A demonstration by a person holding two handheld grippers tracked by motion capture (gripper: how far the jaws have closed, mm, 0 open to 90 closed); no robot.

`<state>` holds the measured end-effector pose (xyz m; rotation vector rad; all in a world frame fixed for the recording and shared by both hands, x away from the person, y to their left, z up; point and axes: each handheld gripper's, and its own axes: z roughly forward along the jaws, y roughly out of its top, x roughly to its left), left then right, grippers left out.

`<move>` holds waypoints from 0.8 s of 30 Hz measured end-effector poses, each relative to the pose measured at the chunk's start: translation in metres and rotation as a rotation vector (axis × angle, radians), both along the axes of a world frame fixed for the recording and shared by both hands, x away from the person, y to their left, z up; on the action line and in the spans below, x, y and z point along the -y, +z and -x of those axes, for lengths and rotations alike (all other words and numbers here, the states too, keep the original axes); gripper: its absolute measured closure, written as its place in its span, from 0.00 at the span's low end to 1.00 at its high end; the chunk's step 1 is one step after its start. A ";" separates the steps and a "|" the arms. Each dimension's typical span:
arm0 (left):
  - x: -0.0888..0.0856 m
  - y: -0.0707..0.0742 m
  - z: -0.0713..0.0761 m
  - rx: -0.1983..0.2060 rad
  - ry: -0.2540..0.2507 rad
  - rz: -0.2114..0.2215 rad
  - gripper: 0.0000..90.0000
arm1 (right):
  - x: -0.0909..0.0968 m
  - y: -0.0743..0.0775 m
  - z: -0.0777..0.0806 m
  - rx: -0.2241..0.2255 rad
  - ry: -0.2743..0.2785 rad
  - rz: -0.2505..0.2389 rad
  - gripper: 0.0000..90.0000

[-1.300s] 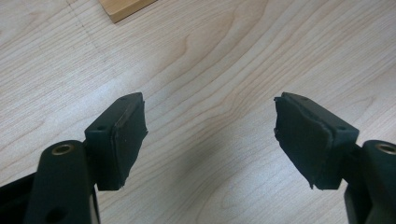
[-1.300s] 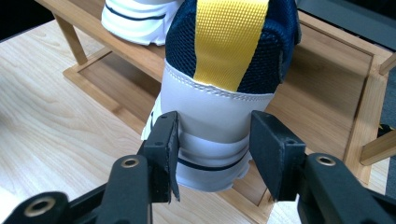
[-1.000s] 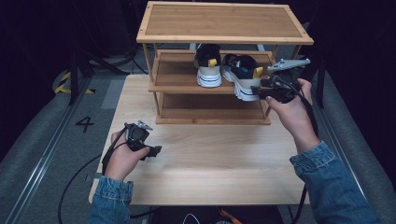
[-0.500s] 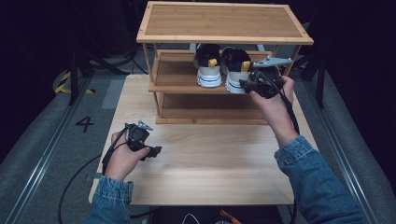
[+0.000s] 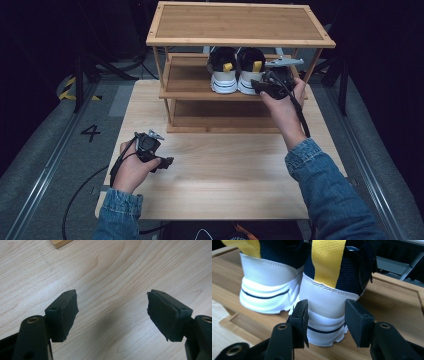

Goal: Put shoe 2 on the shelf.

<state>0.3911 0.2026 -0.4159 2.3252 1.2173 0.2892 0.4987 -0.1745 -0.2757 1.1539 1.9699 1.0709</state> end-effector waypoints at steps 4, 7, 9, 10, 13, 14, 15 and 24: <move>0.000 0.000 0.000 -0.001 -0.004 -0.001 0.28 | -0.001 -0.003 -0.004 0.001 -0.012 -0.011 0.59; 0.000 0.000 0.000 0.000 0.000 0.001 0.28 | -0.001 -0.004 -0.005 0.000 -0.008 -0.015 0.58; 0.000 0.000 0.000 0.000 0.000 0.000 0.28 | 0.000 -0.004 -0.005 -0.002 -0.004 -0.010 0.58; 0.000 0.000 0.000 -0.002 0.003 0.001 0.28 | 0.000 -0.004 -0.004 -0.008 -0.001 -0.001 0.57; 0.000 0.000 -0.001 -0.003 0.002 0.001 0.28 | 0.001 -0.004 -0.002 -0.010 0.007 0.002 0.55; 0.000 -0.001 -0.001 -0.003 0.002 0.001 0.28 | 0.004 -0.003 0.000 -0.008 0.015 -0.004 0.54; 0.000 0.000 0.000 -0.003 0.002 0.001 0.28 | 0.004 -0.002 0.002 -0.012 0.018 -0.010 0.54; 0.001 0.000 0.000 0.001 -0.002 -0.002 0.27 | 0.020 0.011 0.020 -0.003 0.069 -0.008 0.54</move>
